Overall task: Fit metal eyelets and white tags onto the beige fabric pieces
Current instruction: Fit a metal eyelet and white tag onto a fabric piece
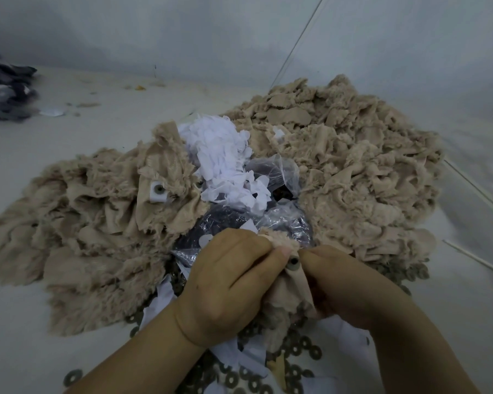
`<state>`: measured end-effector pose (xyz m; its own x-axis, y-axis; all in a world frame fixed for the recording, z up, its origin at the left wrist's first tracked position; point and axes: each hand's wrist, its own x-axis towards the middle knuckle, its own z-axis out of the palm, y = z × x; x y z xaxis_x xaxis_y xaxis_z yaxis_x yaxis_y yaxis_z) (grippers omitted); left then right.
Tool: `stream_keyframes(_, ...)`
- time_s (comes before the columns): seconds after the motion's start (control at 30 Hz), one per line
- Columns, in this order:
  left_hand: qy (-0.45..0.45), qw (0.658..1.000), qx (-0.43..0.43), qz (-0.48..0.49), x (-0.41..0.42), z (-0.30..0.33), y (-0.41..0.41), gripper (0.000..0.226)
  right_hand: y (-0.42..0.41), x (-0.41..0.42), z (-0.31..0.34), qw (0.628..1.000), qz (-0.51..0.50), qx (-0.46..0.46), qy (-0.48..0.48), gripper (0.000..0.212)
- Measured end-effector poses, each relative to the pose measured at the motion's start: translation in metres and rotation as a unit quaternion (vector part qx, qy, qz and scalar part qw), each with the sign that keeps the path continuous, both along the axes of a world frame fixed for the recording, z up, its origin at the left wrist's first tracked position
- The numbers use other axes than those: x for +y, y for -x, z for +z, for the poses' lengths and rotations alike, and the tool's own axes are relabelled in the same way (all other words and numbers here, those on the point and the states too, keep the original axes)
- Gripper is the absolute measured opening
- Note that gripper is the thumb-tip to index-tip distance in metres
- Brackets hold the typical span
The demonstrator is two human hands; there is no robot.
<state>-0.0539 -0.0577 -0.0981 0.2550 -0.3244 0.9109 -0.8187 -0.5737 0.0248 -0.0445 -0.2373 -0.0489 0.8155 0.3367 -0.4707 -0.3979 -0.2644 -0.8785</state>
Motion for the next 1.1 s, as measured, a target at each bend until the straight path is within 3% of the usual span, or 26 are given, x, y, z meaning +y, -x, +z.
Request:
stream_keyframes(0.1,-0.003,1.000,0.005,0.003,-0.001,0.006,0.004,0.017,-0.001,0.001,0.000,0.997,-0.019,0.007,-0.079,0.020)
stream_keyframes(0.2,0.010,0.999,0.033,-0.015,0.000,0.014,0.009,0.013,-0.005,0.002,0.004,0.977,-0.091,-0.007,-0.193,0.036)
stream_keyframes(0.27,0.055,0.993,0.104,-0.026,0.004,0.019,0.012,0.018,-0.007,0.003,0.005,0.955,-0.164,-0.036,-0.244,0.045)
stream_keyframes(0.37,0.172,0.937,0.303,0.020,0.002,0.032,0.016,0.027,-0.008,0.010,0.007,0.933,-0.193,-0.052,-0.299,0.050)
stream_keyframes(0.47,0.202,0.863,0.455,0.088,-0.005,0.039,0.008,0.045,-0.003,0.020,0.009,0.928,-0.173,-0.023,-0.329,0.050)
stream_keyframes(0.6,0.294,0.808,0.511,0.004,-0.008,0.038,0.006,0.022,0.000,0.028,0.007,0.922,-0.175,0.055,-0.340,0.048)
stream_keyframes(0.67,0.319,0.803,0.504,-0.002,-0.006,0.036,0.008,0.015,0.002,0.028,0.004,0.920,-0.169,0.097,-0.340,0.052)
stream_keyframes(0.77,0.332,0.802,0.496,0.008,-0.007,0.035,0.009,0.016,0.007,0.030,-0.001,0.932,-0.139,0.106,-0.318,0.050)
stream_keyframes(0.87,0.376,0.764,0.524,-0.010,-0.007,0.032,0.010,0.014,0.009,0.030,-0.008,0.947,-0.153,0.055,-0.277,0.042)
stream_keyframes(0.97,0.425,0.720,0.547,-0.036,-0.002,0.029,0.015,0.013,0.004,0.026,-0.016,0.960,-0.233,-0.122,-0.099,0.024)
stream_keyframes(1.03,0.424,0.715,0.553,-0.049,0.004,0.027,0.020,0.013,-0.002,0.023,-0.015,0.926,-0.287,-0.247,0.000,0.014)
stream_keyframes(1.1,0.420,0.716,0.555,-0.060,0.010,0.027,0.023,0.016,-0.015,0.024,-0.011,0.900,-0.276,-0.331,0.071,0.009)
